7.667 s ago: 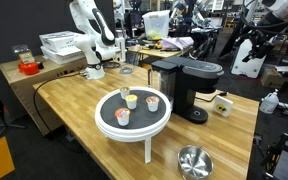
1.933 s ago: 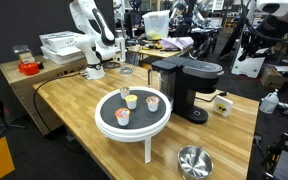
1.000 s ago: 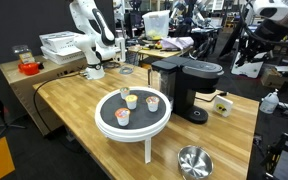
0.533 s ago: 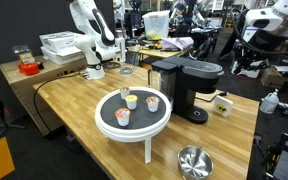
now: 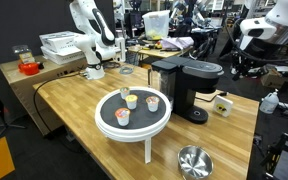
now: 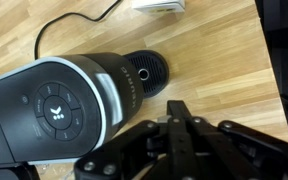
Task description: Open the coffee maker, take out the cup and put it in the pot
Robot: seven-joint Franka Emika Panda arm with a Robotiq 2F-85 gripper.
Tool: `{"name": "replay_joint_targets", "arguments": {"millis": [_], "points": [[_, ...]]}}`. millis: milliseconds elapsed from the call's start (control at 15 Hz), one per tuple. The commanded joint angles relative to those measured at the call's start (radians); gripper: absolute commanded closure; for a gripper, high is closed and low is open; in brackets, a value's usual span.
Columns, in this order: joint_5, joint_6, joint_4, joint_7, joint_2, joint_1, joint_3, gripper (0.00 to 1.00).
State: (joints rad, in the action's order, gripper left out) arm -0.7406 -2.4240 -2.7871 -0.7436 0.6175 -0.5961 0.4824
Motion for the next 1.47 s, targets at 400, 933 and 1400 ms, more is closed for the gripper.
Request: {"name": "replay_joint_targets", "arguments": {"millis": [400, 933, 1400], "points": [[-0.045, -0.09, 0.0, -0.022, -0.059, -0.001, 0.097, 1.0], [0.208, -0.284, 0.015, -0.244, -0.205, 0.26, -0.151, 1.0], [0.278, -0.323, 0.02, -0.316, -0.239, 0.415, -0.292, 1.0]]}}
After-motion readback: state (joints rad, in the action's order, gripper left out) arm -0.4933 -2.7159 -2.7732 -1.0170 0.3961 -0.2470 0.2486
